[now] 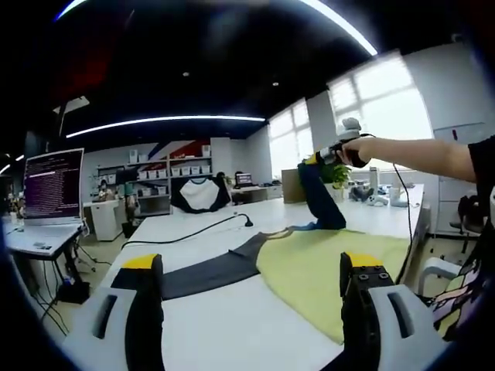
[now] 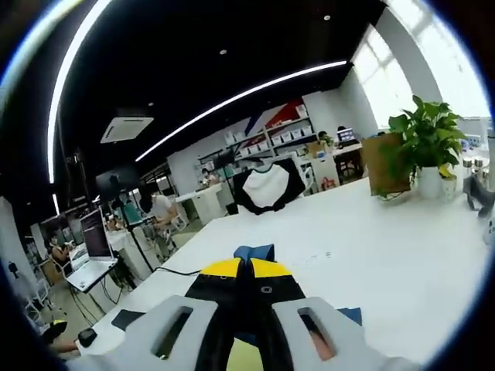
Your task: Fold the garment on the visible template until the final outline fits inside the template.
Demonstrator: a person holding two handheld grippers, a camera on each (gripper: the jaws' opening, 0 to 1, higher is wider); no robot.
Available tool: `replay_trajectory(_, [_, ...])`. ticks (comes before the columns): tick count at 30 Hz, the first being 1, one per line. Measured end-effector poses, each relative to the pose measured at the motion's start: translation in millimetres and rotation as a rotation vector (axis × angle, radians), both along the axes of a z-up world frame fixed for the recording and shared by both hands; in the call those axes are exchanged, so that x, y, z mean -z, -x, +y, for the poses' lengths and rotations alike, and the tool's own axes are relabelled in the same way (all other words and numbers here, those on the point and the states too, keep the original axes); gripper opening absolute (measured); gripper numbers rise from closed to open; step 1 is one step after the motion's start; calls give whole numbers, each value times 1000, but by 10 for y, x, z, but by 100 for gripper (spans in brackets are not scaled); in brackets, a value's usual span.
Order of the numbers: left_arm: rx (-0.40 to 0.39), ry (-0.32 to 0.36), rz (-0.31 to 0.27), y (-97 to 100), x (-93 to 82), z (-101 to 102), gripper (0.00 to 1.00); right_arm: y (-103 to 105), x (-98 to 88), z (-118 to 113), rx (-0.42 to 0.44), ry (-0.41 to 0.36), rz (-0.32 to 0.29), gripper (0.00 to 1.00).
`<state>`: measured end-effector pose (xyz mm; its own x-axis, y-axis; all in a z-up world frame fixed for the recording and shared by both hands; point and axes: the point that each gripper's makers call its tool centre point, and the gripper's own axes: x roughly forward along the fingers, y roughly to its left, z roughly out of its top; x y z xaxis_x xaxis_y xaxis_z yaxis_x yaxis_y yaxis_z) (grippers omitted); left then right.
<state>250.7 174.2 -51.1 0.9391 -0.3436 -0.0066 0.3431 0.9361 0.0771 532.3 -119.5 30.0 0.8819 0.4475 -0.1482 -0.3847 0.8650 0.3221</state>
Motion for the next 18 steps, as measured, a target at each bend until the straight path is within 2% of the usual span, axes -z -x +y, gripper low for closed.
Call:
replay_trajectory(6, [-9,5,2,-5,-1,19,100,12,108,214,-30,-17,28,0])
replay_trajectory(8, [-2,6,3,-5,0,-1,100,27,133,297,-43,-46,42,0])
replay_trajectory(11, [8,7,-2,-3,-9,-20,100,36,191,419,-71,-23,39,0])
replay_trajectory(18, [10,-1,5,-7,8,-42,100,123,621,684,-117,18,97,0])
